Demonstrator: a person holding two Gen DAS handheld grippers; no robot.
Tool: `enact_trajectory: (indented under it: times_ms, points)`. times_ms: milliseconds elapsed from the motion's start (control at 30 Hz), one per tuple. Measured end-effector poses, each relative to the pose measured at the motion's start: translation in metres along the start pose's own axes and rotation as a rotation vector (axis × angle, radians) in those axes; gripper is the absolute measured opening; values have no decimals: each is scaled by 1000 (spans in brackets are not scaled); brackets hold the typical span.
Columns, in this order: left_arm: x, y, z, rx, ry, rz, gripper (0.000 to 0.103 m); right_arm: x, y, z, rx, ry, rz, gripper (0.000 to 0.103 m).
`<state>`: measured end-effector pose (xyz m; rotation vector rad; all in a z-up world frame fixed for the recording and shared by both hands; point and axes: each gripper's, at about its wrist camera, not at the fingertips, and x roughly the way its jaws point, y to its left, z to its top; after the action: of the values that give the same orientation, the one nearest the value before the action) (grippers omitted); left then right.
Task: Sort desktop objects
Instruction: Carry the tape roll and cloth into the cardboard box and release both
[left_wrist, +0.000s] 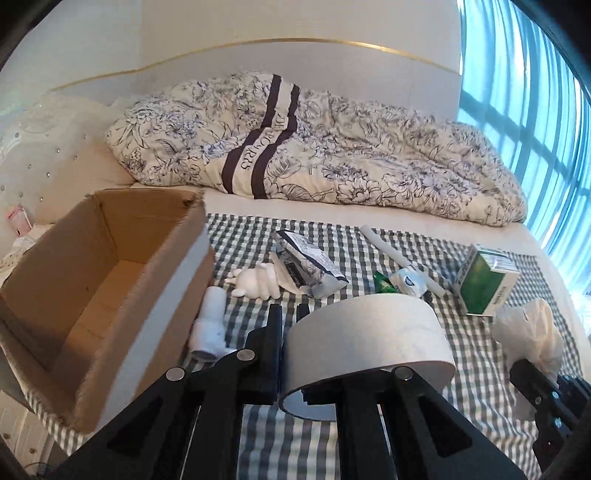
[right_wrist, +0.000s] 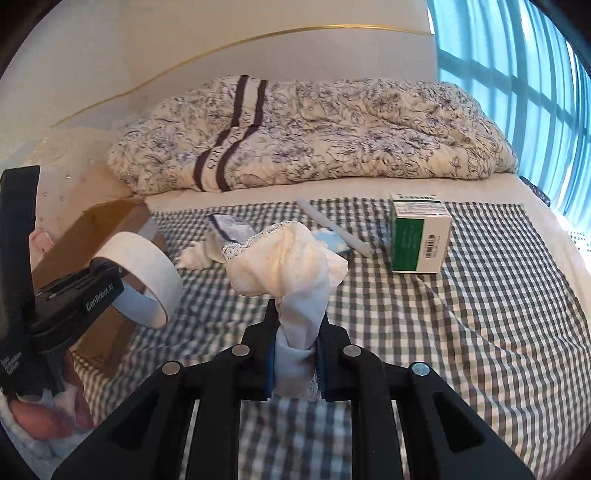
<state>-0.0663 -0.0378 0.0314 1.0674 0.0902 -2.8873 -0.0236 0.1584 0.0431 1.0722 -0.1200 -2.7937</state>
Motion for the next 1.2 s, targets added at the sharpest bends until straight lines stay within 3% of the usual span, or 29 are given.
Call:
enact_trajectory:
  times_ms: [233,500,733,900,933,967,1000,1033,1067,1133,1200]
  points:
    - [-30,45,1,-58,0,22,8,-6,46,4,-52,21,47,16]
    - [-56,131,31,-127,-60,126,8,13,146,38,-167,30,173,16]
    - [-39,201,38,-176,-41,212,8,51,231,61,-241,97,322,16]
    - [-16,227,24,-211,14,217,10,82,270,73,-273,139,354,16]
    - [-11,229,21,-211,26,213,13,87,275,74,-275,152,362,18]
    - [-8,230,19,-213,35,211,25,90,277,75,-268,160,380,31]
    - [-5,231,17,-218,45,204,37,93,279,76,-256,166,422,51]
    - [-3,232,15,-228,59,195,65,95,279,77,-243,172,437,93]
    - [-1,233,12,-241,66,189,81,95,277,78,-222,162,412,99]
    - [0,232,9,-257,54,189,86,89,270,78,-193,95,348,99]
    - [1,229,9,-246,54,199,90,87,266,77,-201,87,339,99]
